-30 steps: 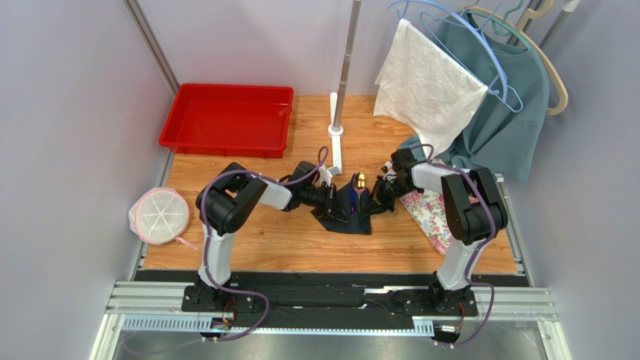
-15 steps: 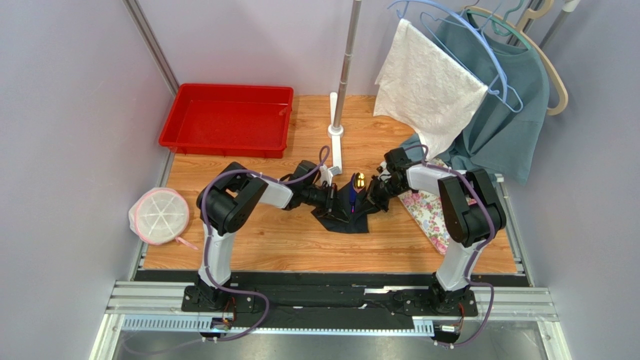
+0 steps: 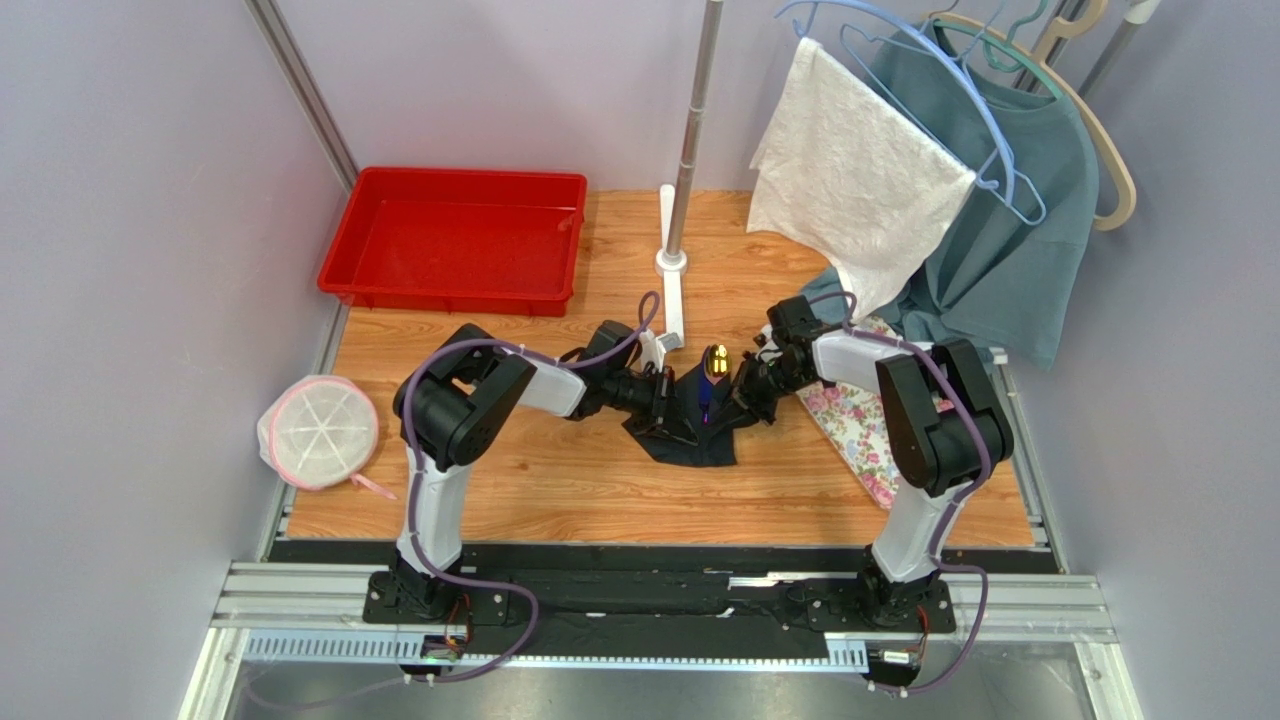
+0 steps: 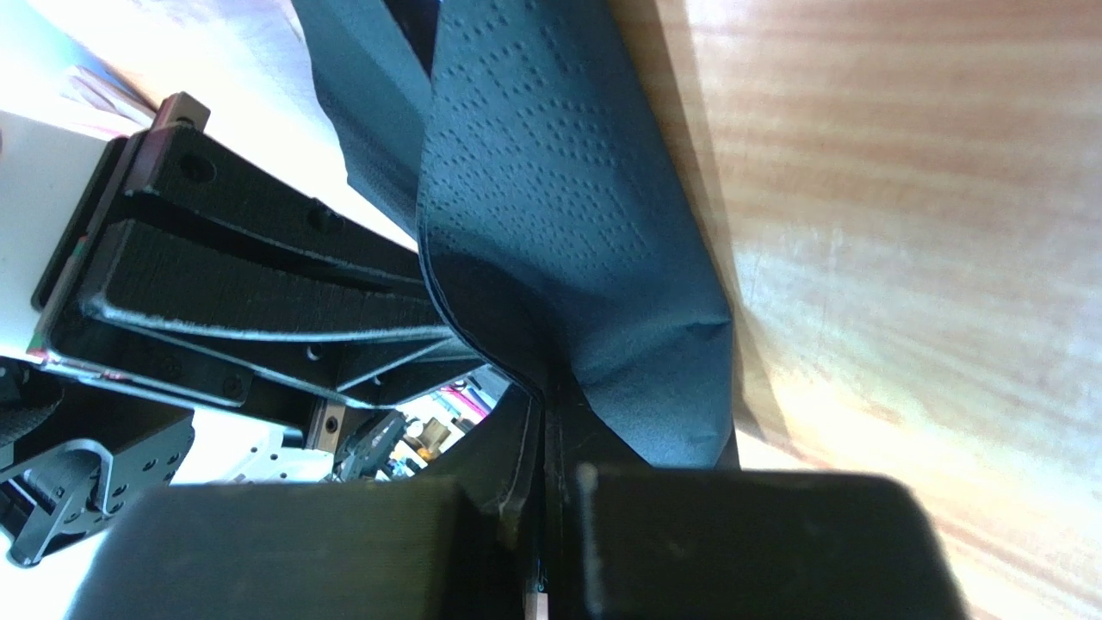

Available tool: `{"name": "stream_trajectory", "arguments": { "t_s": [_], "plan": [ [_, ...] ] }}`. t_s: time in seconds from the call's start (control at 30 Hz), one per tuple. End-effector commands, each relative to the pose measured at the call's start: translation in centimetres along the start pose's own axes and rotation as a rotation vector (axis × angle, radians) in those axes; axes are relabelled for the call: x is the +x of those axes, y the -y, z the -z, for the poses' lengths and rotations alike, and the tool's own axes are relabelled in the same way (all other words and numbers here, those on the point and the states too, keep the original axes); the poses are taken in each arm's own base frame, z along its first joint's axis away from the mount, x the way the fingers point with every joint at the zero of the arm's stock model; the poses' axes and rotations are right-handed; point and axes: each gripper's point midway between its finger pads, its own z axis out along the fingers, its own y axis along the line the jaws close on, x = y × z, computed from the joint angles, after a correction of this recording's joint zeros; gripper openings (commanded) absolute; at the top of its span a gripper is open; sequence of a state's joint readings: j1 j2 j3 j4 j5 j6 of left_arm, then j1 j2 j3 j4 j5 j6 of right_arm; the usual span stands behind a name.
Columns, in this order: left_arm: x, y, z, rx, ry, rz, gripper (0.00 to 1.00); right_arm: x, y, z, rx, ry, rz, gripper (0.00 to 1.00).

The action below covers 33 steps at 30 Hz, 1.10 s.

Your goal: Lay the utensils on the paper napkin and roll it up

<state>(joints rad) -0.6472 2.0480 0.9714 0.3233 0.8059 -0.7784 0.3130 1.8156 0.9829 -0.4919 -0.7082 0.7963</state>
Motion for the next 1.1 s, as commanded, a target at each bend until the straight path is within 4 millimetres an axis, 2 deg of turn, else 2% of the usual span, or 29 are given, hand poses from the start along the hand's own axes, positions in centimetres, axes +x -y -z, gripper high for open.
{"name": "stream_trajectory", "arguments": {
  "t_s": [0.0, 0.13, 0.33, 0.77, 0.97, 1.0, 1.07],
  "plan": [
    [-0.6, -1.3, -0.3, -0.052, 0.022, -0.021, 0.0, 0.9, -1.5, 1.3, -0.03, 0.0, 0.029, 0.0],
    [-0.5, -1.5, -0.2, -0.063, 0.02, -0.025, 0.0, 1.0, -2.3, 1.5, -0.053, -0.015, 0.015, 0.0],
    [-0.6, -1.5, -0.2, -0.069, 0.02, -0.031, 0.0, 1.1, -2.0, 1.4, -0.044, -0.023, -0.008, 0.0],
    [-0.7, -1.3, -0.3, -0.058, 0.021, -0.029, 0.0, 0.0, -1.5, -0.3, -0.061, -0.028, -0.034, 0.02],
    [-1.0, -0.1, 0.1, -0.019, 0.034, -0.042, 0.0, 0.0, -1.2, -1.0, -0.07, -0.036, -0.053, 0.05],
    [-0.8, 0.0, 0.2, -0.013, 0.035, -0.029, 0.03, -0.1, -1.2, -1.0, -0.073, -0.038, -0.051, 0.07],
    [-1.4, 1.1, 0.9, 0.024, 0.061, -0.042, 0.06, -0.1, -1.1, -1.1, -0.072, -0.039, -0.054, 0.13]
  ]
}}
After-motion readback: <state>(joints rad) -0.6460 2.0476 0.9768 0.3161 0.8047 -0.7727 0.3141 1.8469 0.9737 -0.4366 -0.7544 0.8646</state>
